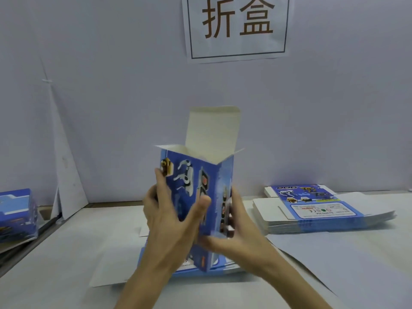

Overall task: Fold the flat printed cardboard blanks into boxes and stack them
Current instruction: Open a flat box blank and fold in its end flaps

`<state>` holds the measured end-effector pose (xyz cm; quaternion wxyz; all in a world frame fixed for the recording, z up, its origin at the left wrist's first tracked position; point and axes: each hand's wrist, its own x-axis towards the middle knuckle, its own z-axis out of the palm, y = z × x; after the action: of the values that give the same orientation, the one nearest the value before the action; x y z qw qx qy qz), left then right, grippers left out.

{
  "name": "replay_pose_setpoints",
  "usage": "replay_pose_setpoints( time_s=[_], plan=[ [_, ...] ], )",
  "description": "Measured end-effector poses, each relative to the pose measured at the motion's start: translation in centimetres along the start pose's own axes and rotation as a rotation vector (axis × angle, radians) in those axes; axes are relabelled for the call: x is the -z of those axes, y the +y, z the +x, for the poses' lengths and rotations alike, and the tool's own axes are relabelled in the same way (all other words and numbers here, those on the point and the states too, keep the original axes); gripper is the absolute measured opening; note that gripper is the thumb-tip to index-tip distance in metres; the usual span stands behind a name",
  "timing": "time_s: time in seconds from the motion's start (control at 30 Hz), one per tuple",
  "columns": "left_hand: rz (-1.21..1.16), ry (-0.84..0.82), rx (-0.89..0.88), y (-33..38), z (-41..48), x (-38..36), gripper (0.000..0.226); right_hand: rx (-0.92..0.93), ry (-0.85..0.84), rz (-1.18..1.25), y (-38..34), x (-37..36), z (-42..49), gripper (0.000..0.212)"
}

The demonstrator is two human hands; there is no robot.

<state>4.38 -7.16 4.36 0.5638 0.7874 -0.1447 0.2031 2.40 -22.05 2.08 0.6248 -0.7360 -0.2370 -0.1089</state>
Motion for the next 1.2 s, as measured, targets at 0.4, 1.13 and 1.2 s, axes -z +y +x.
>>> replay_pose_setpoints(
  time_s=[0.4, 1.13, 1.2],
  plan=[
    [-0.289, -0.011, 0.012, -1.5, 1.1, 1.3, 0.027, -0.165, 0.127, 0.122, -1.0, 3.1, 0.0, 0.071],
    [-0.279, 0.001, 0.019, -2.3, 0.9, 0.3, 0.044, -0.184, 0.262, 0.079, -1.0, 2.7, 0.1, 0.073],
    [-0.293, -0.061, 0.056, -2.2, 1.1, 0.5, 0.051, -0.177, 0.225, 0.077, -1.4, 2.7, 0.1, 0.068]
  ],
)
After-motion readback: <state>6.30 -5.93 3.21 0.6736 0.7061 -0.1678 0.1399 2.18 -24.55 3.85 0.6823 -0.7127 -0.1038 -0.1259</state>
